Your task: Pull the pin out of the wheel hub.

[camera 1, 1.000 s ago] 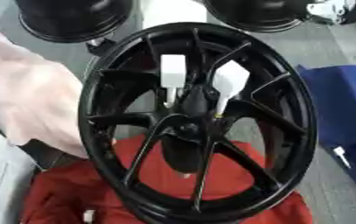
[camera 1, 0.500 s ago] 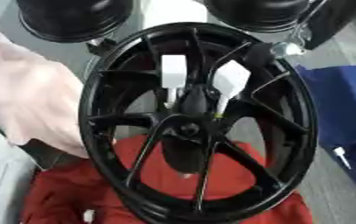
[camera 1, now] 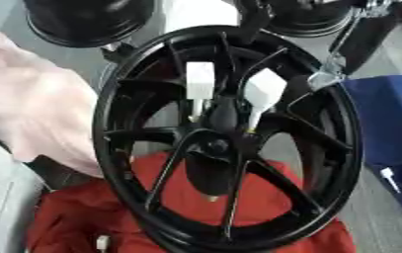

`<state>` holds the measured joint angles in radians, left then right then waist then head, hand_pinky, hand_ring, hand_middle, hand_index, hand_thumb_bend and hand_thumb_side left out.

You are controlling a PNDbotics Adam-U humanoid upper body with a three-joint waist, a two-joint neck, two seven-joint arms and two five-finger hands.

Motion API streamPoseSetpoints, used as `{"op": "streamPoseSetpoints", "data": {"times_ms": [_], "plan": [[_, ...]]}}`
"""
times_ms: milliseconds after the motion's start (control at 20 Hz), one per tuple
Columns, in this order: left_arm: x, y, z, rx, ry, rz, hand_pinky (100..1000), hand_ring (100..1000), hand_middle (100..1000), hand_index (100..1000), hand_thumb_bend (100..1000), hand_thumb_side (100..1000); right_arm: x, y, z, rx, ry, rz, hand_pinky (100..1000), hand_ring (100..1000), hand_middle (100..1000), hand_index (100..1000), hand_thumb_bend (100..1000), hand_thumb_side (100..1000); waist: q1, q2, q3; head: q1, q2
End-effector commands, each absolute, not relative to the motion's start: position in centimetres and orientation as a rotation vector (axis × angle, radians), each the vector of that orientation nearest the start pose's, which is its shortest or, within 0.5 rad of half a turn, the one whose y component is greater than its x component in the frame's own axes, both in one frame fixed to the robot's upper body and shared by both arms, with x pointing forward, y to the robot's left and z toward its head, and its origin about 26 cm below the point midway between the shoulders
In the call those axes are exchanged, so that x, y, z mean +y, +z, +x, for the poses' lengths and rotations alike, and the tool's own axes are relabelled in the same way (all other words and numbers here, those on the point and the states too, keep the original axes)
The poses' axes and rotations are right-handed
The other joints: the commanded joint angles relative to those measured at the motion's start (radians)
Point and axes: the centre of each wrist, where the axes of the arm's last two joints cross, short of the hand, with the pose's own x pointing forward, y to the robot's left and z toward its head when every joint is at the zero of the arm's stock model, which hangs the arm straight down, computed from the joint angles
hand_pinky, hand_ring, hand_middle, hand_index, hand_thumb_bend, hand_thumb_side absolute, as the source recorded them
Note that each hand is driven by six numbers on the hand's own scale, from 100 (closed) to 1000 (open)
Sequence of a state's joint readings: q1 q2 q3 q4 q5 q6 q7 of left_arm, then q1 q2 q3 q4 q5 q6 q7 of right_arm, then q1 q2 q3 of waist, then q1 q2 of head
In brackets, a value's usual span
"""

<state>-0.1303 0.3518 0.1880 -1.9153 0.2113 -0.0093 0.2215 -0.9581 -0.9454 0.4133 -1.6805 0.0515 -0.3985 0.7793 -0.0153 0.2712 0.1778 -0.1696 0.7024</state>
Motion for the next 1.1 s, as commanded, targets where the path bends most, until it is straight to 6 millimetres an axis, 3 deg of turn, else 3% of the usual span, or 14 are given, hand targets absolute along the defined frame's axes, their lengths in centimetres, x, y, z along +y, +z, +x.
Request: {"op": "streamPoseSetpoints", "data": {"times_ms": [50, 300, 1100], "plan": [[33.9, 16.2, 28.4, -2.113, 0.108, 0.327, 695, 624, 593, 691, 469, 657, -26.3, 36.8, 35.4, 1.979, -2.707, 0.436, 909, 877, 791, 818, 457, 401, -0.004, -0.005, -0.002, 0.001, -0.006], [33.8, 16.2, 28.4, -2.113, 0.105, 0.324, 696, 625, 593, 691, 468, 659, -26.7, 36.4, 35.9, 1.964, -2.761, 0.404, 909, 873, 785, 815, 446, 400, -0.005, -0.002, 0.000, 0.006, -0.007], [33.6, 16.3, 28.5, -2.121, 0.108, 0.309, 698, 626, 595, 691, 463, 661, -27.2, 32.5, 38.6, 1.950, -2.896, 0.311, 912, 870, 774, 804, 434, 411, 0.003, 0.011, 0.010, 0.001, -0.011]]}}
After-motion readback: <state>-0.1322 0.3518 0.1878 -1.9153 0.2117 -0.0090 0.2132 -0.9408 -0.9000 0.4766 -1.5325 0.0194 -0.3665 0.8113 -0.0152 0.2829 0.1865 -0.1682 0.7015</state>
